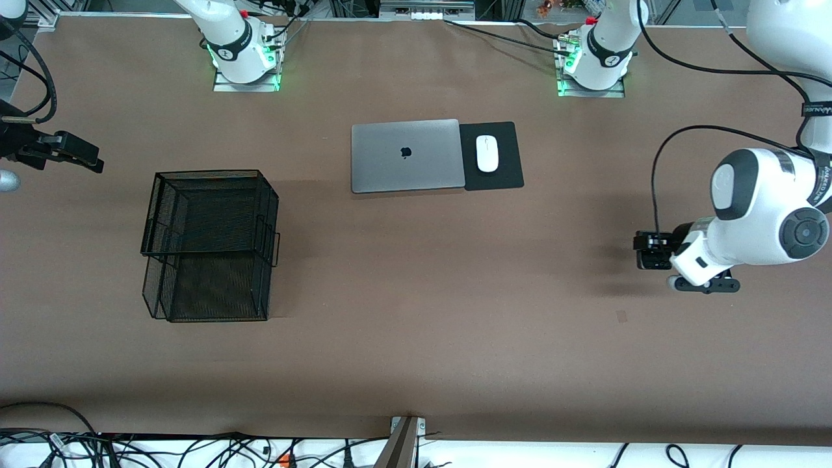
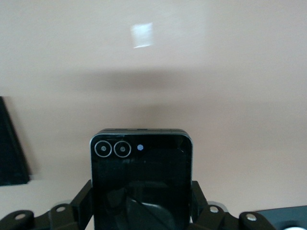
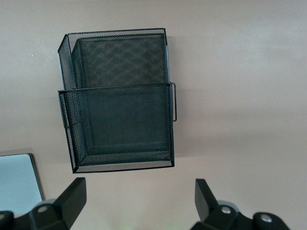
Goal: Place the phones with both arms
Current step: 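Carry the flip phone beside the laptop and release it with the left gripper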
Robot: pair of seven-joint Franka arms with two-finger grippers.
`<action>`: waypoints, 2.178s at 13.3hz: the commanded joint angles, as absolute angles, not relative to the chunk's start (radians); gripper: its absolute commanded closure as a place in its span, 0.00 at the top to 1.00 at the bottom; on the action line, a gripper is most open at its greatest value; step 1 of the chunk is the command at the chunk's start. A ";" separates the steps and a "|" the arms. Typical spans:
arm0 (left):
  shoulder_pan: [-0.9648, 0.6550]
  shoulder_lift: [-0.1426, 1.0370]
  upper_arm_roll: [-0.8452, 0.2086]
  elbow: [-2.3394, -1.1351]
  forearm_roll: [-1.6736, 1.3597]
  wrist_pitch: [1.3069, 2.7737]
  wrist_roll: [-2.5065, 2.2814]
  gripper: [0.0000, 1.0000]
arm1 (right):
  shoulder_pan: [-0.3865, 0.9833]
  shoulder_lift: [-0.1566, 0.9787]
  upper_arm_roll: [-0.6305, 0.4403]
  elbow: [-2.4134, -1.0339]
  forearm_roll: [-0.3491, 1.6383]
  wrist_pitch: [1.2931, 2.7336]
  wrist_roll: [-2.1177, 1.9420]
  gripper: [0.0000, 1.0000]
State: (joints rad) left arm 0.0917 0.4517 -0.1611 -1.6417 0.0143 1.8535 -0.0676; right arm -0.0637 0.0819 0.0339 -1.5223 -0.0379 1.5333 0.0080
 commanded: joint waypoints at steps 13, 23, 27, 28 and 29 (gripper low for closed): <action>-0.552 0.833 -0.138 -1.410 0.018 2.207 -0.715 0.41 | -0.069 0.072 0.041 -1.528 -0.038 1.534 0.020 1.00; -0.584 0.871 -0.140 -1.411 0.023 2.252 -0.730 1.00 | -0.055 0.092 0.043 -1.528 -0.040 1.535 0.018 1.00; -0.551 0.705 -0.108 -1.397 0.025 2.029 -0.733 1.00 | -0.025 0.107 0.043 -1.543 -0.046 1.563 0.021 1.00; -0.520 0.654 -0.104 -1.397 0.023 1.969 -0.732 1.00 | -0.015 0.116 0.044 -1.543 -0.041 1.572 0.023 1.00; -0.478 0.609 -0.104 -1.397 0.025 1.916 -0.730 1.00 | 0.006 0.132 0.043 -1.545 -0.040 1.581 0.029 1.00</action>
